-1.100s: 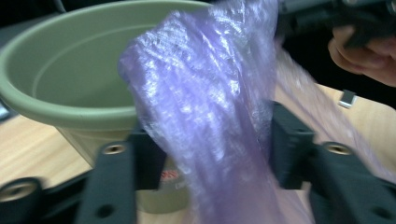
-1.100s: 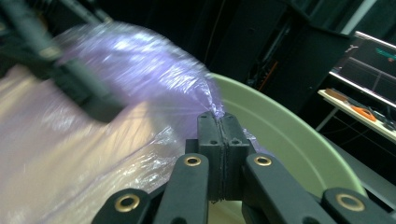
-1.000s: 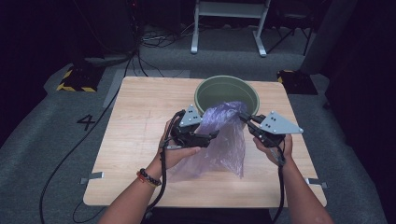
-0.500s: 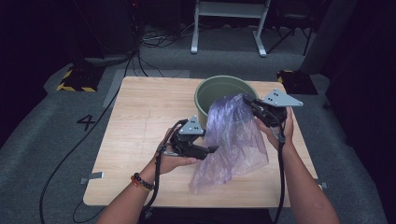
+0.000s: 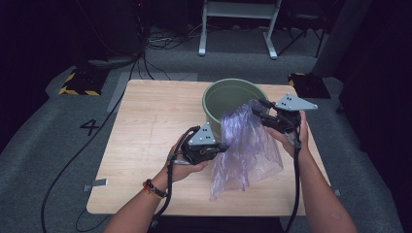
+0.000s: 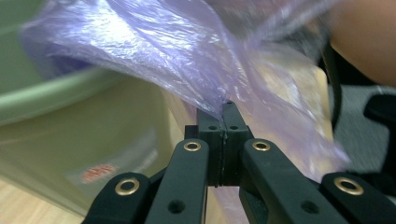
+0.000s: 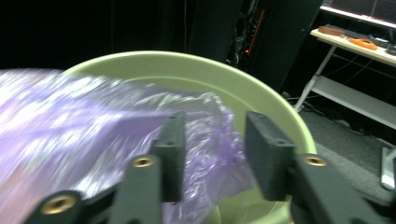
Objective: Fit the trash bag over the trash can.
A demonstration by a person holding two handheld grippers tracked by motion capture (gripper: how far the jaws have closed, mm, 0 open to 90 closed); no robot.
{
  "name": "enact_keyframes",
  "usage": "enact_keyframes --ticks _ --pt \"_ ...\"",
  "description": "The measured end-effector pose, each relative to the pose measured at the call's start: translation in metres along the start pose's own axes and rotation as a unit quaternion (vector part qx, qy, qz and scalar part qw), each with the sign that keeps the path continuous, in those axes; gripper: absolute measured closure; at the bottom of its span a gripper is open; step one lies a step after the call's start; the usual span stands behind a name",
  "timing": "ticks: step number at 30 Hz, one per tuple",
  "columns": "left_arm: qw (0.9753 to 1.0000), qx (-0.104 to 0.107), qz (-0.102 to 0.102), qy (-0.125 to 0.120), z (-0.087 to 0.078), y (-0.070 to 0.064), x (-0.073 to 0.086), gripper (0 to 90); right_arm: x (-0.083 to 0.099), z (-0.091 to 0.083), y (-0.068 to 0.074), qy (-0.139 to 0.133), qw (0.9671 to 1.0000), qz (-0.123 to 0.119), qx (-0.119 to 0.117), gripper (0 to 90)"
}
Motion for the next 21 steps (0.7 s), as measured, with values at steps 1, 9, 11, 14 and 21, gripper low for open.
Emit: enact_keyframes --ticks 1,9,11,14,21 --pt "0.9999 -0.010 -0.004 -0.005 -0.001 0.001 -0.001 89.9 0.001 -0.002 0.001 -0.002 1.0000 -0.003 -0.005 49.1" --pt "0.9975 -0.045 -0.046 -0.029 -0.009 0.010 -0.005 90.0 0.004 -0.033 0.021 -0.037 0.9962 -0.052 -0.058 33.4" --pt "0.9964 -0.049 -0.060 -0.035 -0.011 0.014 -0.006 90.0 0.006 -0.037 0.026 -0.040 0.9949 -0.062 -0.069 31.5" --pt "0.9958 -0.051 -0.067 -0.036 -0.012 0.017 -0.007 90.0 0.009 -0.043 0.031 -0.045 0.9939 -0.070 -0.073 30.5" --pt "0.9952 -0.054 -0.075 -0.033 -0.014 0.021 -0.005 90.0 0.014 -0.056 0.036 -0.041 0.9947 -0.092 -0.022 29.5"
Point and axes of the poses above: each handheld gripper's, and its own axes: z roughly forward along the jaws, x roughly out of its underside, y roughly to its left, the point moved 2 cm from there along z, roughly forward along the jaws, and after that the axes turned 12 degrees about y, right-handed, at the moved point
